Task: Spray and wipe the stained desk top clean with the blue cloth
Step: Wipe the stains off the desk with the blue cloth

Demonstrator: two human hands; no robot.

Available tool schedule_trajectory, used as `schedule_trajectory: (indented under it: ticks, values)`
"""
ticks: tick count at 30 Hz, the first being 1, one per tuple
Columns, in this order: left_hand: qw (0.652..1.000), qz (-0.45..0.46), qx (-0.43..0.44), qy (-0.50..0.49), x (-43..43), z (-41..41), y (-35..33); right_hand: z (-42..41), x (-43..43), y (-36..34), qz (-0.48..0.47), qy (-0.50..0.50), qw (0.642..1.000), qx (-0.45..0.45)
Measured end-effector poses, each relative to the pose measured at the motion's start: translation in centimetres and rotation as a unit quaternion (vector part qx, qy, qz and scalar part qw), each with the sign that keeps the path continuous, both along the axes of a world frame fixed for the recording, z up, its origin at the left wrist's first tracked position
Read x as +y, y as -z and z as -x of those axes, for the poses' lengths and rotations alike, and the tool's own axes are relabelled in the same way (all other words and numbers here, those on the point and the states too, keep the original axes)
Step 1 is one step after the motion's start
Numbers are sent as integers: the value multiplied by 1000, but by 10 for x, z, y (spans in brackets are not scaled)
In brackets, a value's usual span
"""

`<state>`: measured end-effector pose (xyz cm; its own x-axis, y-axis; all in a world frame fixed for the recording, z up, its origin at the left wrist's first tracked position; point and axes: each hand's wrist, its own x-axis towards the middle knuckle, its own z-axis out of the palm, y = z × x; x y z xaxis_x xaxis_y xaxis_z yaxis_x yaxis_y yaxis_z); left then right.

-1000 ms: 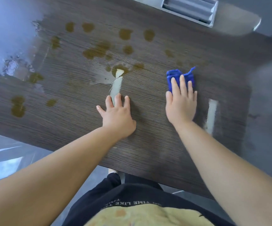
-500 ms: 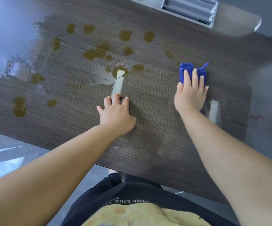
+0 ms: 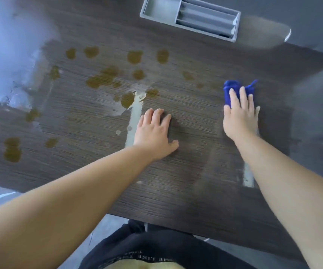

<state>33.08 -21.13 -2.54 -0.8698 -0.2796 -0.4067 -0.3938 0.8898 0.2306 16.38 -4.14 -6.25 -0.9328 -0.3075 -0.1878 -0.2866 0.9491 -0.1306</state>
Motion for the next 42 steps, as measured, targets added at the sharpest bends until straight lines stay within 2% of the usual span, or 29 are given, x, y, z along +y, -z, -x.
schedule_trajectory:
  ticks: [2, 3, 5, 8, 10, 12, 15, 17, 18, 19, 21, 24, 26, 28, 31, 33, 34, 35, 37, 39, 41, 42]
  values:
    - [999, 17, -38, 18, 2, 3, 3, -8, -32, 2, 12, 69, 997, 13]
    - [998, 26, -53, 30, 3, 4, 2, -21, -41, 6, 18, 49, 998, 23]
    - [996, 46, -65, 47, 3, 8, 1, -55, -40, 11, 31, -83, 995, 36]
    - [993, 73, -68, 69, 2, 12, -2, -75, 2, 8, 33, -313, 949, 26]
    - [991, 74, -79, 74, 2, 13, -2, -48, 28, 6, 29, -378, 925, 33]
    - [990, 74, -88, 77, 2, 14, -2, -10, 35, 5, 15, -327, 944, 37]
    - [991, 72, -85, 75, 1, 12, -1, 39, 4, 1, 8, -91, 996, 21]
    - [991, 69, -87, 74, 0, 11, -2, 48, -36, -1, 16, 42, 999, 18]
    - [991, 68, -89, 73, 1, 12, -2, 45, -53, -2, 16, 58, 998, 13]
    - [991, 67, -91, 71, 1, 12, -2, 35, -66, 1, 17, 30, 999, 10]
    - [991, 66, -93, 66, 2, 13, -4, 3, -74, 6, 29, -110, 993, 21]
    - [991, 67, -95, 62, 3, 14, -4, -35, -37, 6, 39, -337, 941, 10]
    - [992, 62, -94, 60, 2, 14, -4, -20, -4, 6, 24, -405, 914, 21]
    - [991, 61, -98, 64, 2, 15, -5, 12, 13, 6, 14, -349, 936, 35]
    - [992, 61, -97, 59, 2, 15, -7, 45, -8, 4, 10, -104, 994, 23]
    - [992, 59, -95, 56, 3, 16, -7, 41, -42, 3, 19, 18, 999, 20]
    - [992, 57, -95, 54, 3, 15, -7, 32, -57, 3, 23, 29, 999, 10]
    - [993, 55, -94, 51, 3, 15, -7, 20, -67, 4, 27, 0, 1000, 9]
    - [994, 42, -90, 47, 3, 13, -8, -10, -70, 8, 37, -129, 991, 16]
    - [996, 8, -78, 36, -1, 11, -10, -31, -47, 8, 38, -270, 962, 17]
    - [997, -51, -60, 8, -11, 11, -14, -28, -16, 9, 32, -337, 940, 28]
    - [996, -76, -50, -4, -20, 11, -16, -19, -6, 9, 24, -336, 941, 33]
